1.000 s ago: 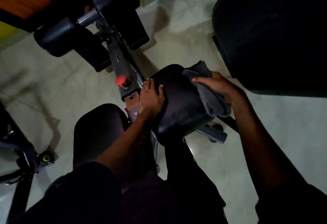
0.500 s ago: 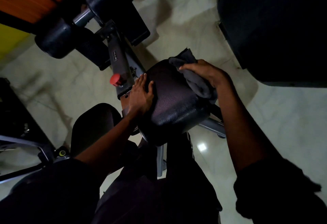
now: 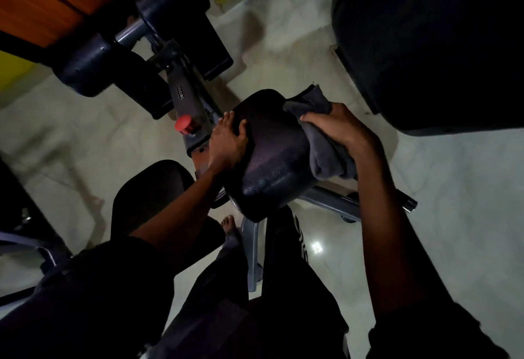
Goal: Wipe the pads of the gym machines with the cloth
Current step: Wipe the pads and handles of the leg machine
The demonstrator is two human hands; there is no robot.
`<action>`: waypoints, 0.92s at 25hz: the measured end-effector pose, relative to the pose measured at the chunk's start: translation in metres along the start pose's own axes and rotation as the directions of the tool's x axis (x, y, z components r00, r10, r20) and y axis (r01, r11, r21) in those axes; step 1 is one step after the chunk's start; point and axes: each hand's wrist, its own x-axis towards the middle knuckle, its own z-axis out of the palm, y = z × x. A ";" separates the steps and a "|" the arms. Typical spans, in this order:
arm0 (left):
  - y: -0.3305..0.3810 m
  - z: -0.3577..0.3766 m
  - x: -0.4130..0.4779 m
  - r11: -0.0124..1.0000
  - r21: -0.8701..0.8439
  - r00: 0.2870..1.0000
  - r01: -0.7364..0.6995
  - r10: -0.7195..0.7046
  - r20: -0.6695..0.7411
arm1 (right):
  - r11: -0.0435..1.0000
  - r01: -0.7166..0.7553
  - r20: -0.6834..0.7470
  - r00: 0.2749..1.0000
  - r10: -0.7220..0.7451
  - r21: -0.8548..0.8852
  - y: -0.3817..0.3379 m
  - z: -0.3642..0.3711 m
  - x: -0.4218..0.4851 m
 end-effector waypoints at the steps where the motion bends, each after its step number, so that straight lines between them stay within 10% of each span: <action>1: -0.001 -0.001 0.001 1.000 -0.023 1.000 0.006 -0.006 0.024 | 0.999 0.008 -0.071 0.997 -0.011 -0.044 0.002 0.003 -0.007; 5: -0.019 -0.015 0.005 0.901 -0.423 0.991 0.098 -0.047 0.128 | 0.984 0.033 -0.448 0.887 -0.111 -0.177 0.000 0.027 -0.033; 10: -0.068 -0.029 -0.010 0.907 -0.366 0.936 -0.206 0.292 0.198 | 0.973 0.069 -0.762 0.612 -0.214 -0.218 0.033 0.078 -0.070; 23: -0.105 -0.054 -0.021 0.862 -0.252 0.802 -0.439 0.503 0.323 | 0.959 0.057 -0.879 0.389 -0.276 -0.276 0.056 0.124 -0.075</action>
